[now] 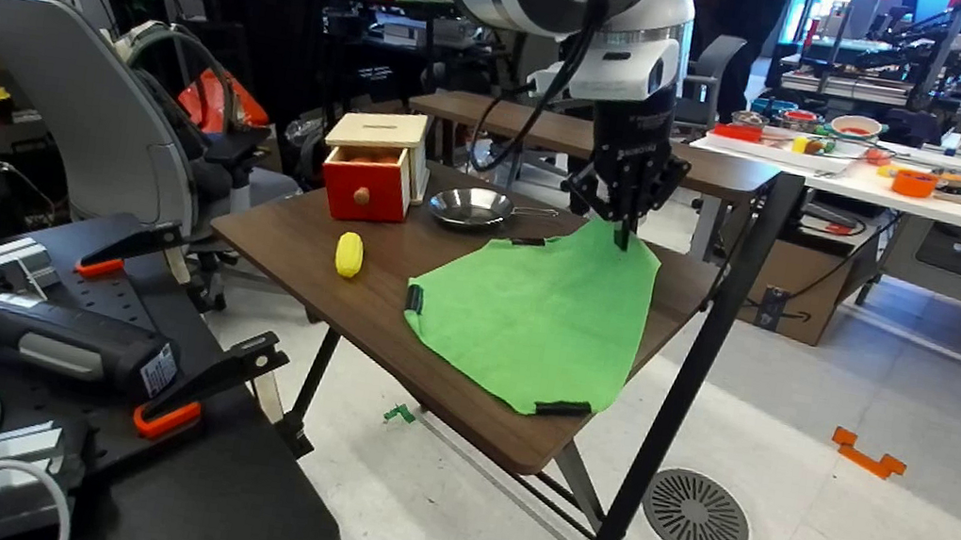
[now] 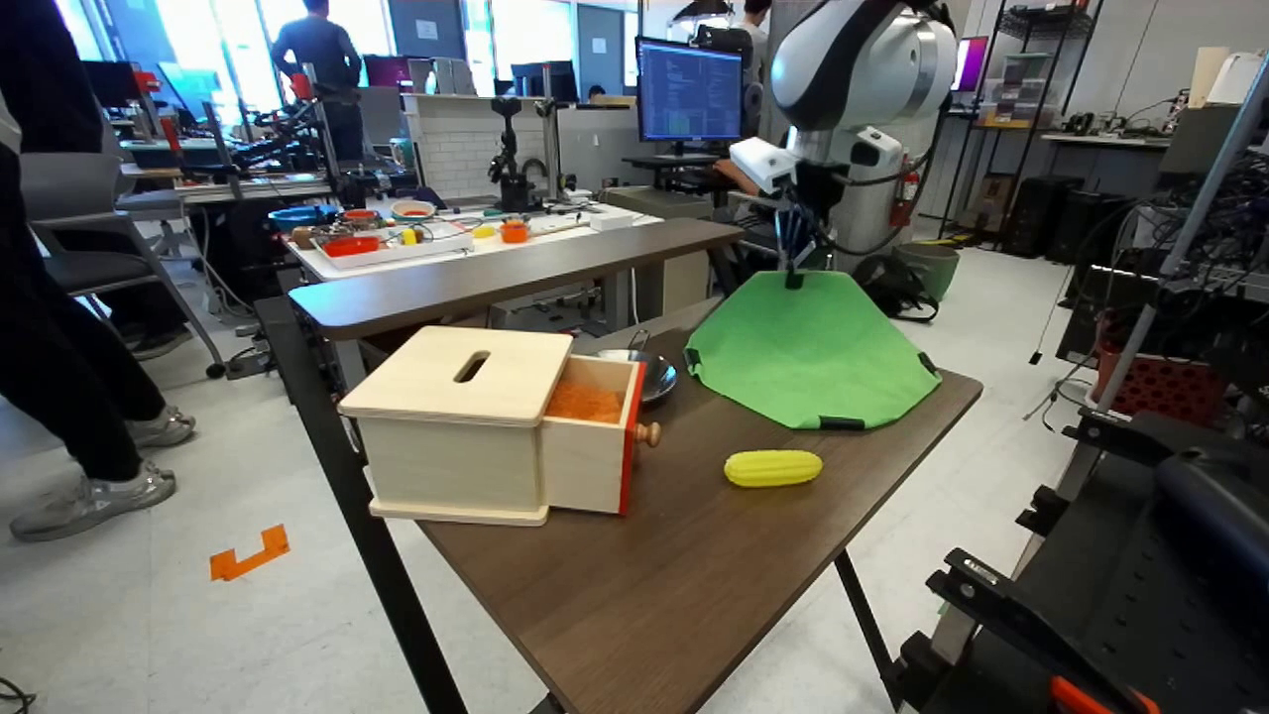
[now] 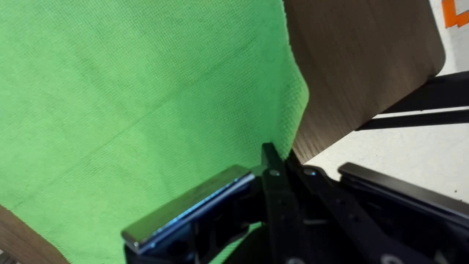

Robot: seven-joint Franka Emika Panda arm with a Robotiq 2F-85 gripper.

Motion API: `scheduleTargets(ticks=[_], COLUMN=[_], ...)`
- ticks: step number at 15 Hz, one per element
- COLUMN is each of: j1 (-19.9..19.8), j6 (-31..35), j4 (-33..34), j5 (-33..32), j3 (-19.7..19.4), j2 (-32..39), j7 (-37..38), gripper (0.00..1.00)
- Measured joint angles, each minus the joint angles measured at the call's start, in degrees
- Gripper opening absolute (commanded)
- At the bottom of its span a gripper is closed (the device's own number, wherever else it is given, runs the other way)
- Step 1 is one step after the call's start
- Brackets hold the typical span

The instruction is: Fold the cloth on the table and put the cob on the pan

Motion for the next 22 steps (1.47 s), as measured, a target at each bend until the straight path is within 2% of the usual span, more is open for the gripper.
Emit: scheduleTargets(ticks=[8,15,16,17,22], j1=[6.53,7.67,7.67,7.67,7.54], j6=[0.15,0.3,0.3,0.3,0.22], j4=[-10.19,-18.26,-19.06,-19.69,-20.28], j5=[-0.11,-0.06,-0.05,-0.03,0.02], j3=[0.54,1.78,1.86,1.89,1.86], j2=[-4.74,-4.68,-4.65,-4.64,-5.06], j7=[-2.27,-3.67,-3.91,-4.09,-4.52], gripper=[0.01,0.01,0.29,0.3,0.66])
